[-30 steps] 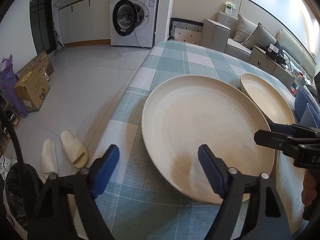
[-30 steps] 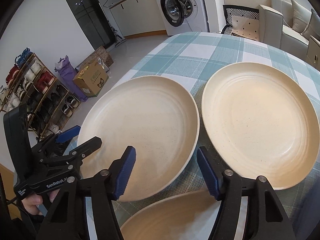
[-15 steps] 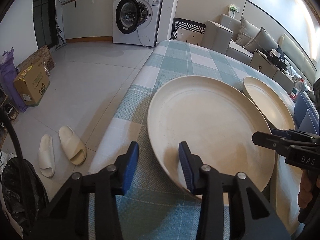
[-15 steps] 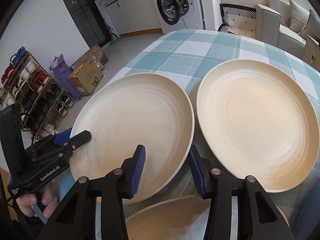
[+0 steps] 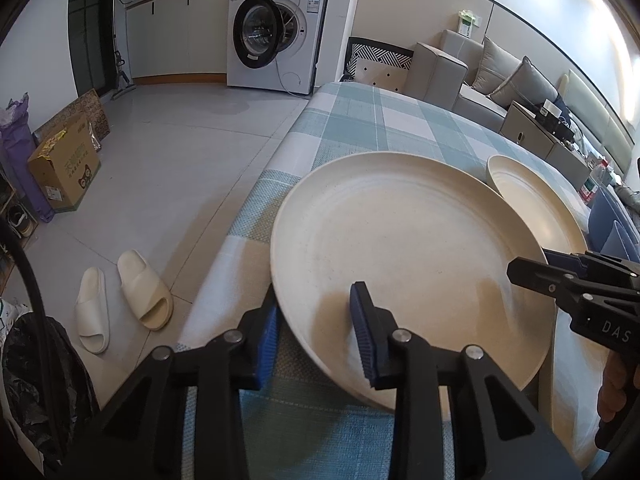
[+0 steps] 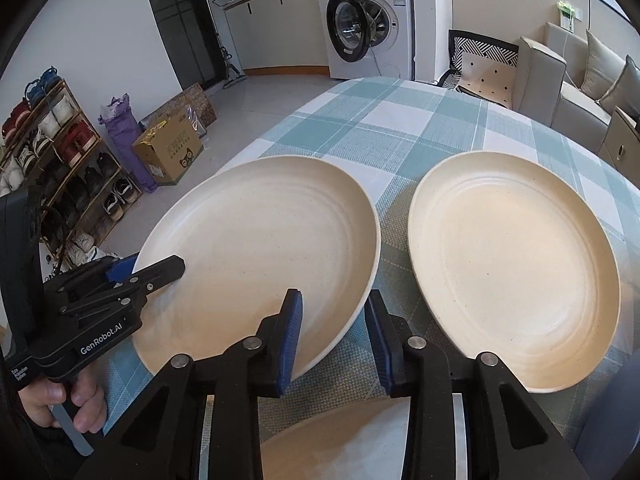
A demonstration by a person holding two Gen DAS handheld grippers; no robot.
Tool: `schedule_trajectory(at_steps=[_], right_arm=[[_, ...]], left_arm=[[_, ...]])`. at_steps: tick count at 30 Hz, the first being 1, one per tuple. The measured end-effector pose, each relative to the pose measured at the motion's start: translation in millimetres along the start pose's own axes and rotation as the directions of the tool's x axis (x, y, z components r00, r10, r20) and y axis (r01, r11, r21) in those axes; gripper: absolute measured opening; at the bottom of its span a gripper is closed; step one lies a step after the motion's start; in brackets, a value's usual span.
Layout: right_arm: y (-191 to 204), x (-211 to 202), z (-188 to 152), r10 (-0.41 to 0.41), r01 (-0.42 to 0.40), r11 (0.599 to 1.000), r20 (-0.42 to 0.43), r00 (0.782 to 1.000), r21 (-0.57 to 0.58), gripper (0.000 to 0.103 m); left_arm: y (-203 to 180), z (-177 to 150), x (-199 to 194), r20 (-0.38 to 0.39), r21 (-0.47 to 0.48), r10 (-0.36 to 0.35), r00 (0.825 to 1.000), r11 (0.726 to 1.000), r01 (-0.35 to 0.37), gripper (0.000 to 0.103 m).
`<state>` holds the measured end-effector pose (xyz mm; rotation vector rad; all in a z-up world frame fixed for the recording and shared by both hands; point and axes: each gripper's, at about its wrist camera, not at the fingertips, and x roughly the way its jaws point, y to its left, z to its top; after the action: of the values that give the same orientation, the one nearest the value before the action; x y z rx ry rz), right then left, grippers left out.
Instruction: Organize plates and bowls
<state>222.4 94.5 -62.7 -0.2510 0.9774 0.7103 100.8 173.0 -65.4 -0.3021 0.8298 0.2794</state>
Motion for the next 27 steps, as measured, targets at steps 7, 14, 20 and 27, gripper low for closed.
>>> schedule_trajectory(at_steps=[7,14,20,27], right_arm=[[6.1,-3.8,-1.0,0.006,-0.006,1.0,0.009,1.0,-0.005,0.034],[6.9,-6.5,0.2,0.022,-0.022,1.0,0.016,1.0,0.007,0.034],[11.0,-12.2,-0.3,0.034,-0.035,0.999,0.032,0.999,0.007,0.034],[17.1,-28.2,3.9,0.041,-0.04,0.999,0.071,0.997,-0.015,0.034]], left_arm=[[2.7,1.4,-5.6,0.019,-0.01,0.013,1.0,1.0,-0.012,0.033],[4.8,1.9,-9.3,0.023,-0.011,0.014,1.0,1.0,-0.013,0.033],[5.9,4.0,-15.9,0.036,-0.01,0.022,0.999,1.0,-0.022,0.033],[7.0,8.6,-28.7,0.066,-0.013,0.017,0.998,1.0,-0.016,0.033]])
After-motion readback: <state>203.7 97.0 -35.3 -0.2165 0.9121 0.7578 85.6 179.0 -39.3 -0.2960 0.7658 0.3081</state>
